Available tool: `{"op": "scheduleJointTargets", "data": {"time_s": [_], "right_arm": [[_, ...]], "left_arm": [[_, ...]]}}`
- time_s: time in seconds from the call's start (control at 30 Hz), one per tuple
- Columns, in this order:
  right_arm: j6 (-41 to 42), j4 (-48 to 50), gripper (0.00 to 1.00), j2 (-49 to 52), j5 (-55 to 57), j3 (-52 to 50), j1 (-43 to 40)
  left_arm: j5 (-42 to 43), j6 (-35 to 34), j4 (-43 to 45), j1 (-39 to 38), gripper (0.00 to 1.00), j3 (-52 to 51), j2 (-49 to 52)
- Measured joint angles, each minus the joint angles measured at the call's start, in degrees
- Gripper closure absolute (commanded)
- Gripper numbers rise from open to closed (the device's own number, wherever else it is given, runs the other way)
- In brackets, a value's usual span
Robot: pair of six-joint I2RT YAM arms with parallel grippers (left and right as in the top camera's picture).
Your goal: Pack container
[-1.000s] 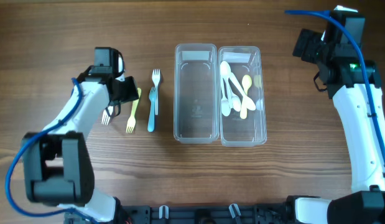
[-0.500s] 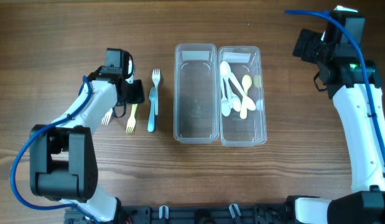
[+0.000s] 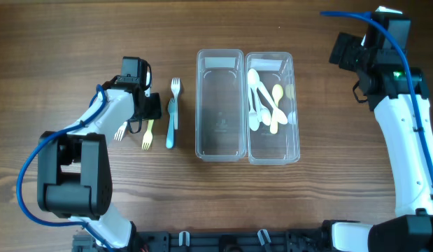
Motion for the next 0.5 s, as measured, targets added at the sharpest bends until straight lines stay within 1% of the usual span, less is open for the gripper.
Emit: {"op": "scheduleJointTargets", "data": {"time_s": [0.17,0.4,0.47,0.5], "right_arm": [[0.0,0.0,0.0,0.0,0.0,0.0,0.0],[0.0,0.0,0.0,0.0,0.0,0.0,0.0],[0.0,0.0,0.0,0.0,0.0,0.0,0.0],[0.0,0.0,0.0,0.0,0.0,0.0,0.0]], "left_arm": [[-0.2,0.0,0.5,0.0,0.58,-0.2,0.0],[-0.4,0.2,2.9,0.0,0.57,-3.2,0.0],[-0.5,0.4,2.9,0.0,0.59,-3.2,0.0],[-0.6,0.4,2.9,0.0,0.64,-3.2,0.0]]}}
